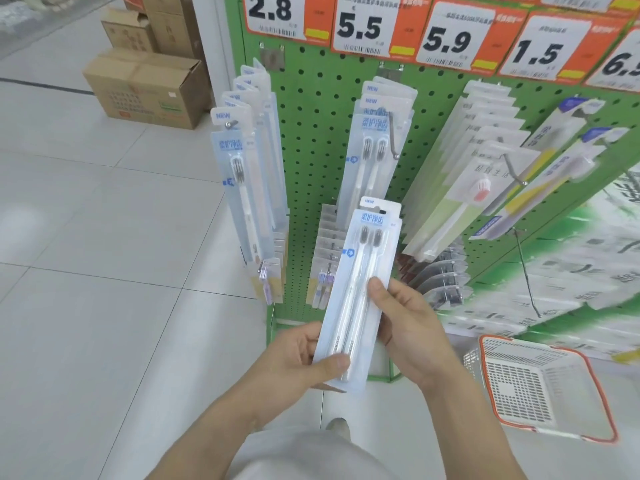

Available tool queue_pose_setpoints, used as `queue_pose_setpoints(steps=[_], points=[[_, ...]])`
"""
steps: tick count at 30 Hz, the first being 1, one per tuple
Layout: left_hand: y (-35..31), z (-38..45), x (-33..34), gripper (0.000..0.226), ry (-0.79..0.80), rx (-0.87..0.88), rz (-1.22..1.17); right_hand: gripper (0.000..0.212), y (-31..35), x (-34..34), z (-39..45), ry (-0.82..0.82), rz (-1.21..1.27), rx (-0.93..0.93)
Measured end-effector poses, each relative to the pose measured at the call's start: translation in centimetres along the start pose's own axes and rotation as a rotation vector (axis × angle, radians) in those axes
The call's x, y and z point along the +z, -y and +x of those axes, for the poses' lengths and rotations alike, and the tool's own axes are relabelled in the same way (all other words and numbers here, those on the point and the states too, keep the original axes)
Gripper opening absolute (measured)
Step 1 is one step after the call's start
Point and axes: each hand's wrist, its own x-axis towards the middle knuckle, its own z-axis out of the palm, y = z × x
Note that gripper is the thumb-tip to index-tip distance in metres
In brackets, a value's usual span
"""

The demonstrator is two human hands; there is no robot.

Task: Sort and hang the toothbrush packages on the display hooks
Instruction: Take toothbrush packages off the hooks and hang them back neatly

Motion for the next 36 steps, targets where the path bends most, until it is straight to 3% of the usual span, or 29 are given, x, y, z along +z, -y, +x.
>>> queue_pose_setpoints(steps=[4,6,9,12,15,18,22,25,30,36], points=[[-0.2,0.1,0.6,0.038,-0.090,-0.022,0.145,0.023,0.4,0.2,0.0,-0.001,-0.107,-0.097],[-0.1,0.0,0.8,0.045,-0.264,0.032,0.378,0.021,0.3,0.1,0.1,-0.037,-0.186,-0.145],[-1.1,-0.4,1.2,0.052,-0.499,0.235,0.481,0.028,-0.4,0.3,0.4,-0.116,-0.530,-0.306],[-2.9,-0.4,2.1,0.050,-0.395,0.382,0.402,0.012,-1.4,1.9,0.1,-0.114,-0.787,-0.497],[-3.8,-0.1,2.6,0.048,-0.386,0.431,0.326,0.059,-2.2,3.0,-0.6,-0.033,-0.893,-0.575],[-3.6,0.4,2.0,0.035,-0.514,0.415,0.258,0.068,-1.8,2.4,-1.0,0.068,-0.886,-0.505],[-3.4,0.9,0.7,0.028,-0.569,0.337,0.246,0.046,-0.9,1.0,-1.0,0.034,-0.828,-0.466],[-3.2,1.0,0.5,0.033,-0.517,0.260,0.222,0.030,-0.2,1.1,-0.6,-0.139,-0.648,-0.426],[-3.0,0.6,1.1,0.036,-0.352,0.176,0.181,0.043,1.0,1.9,0.3,-0.209,-0.399,-0.283],[-1.6,0.6,1.2,0.034,-0.232,0.106,0.134,0.010,1.6,1.4,0.9,-0.222,-0.237,-0.351]])
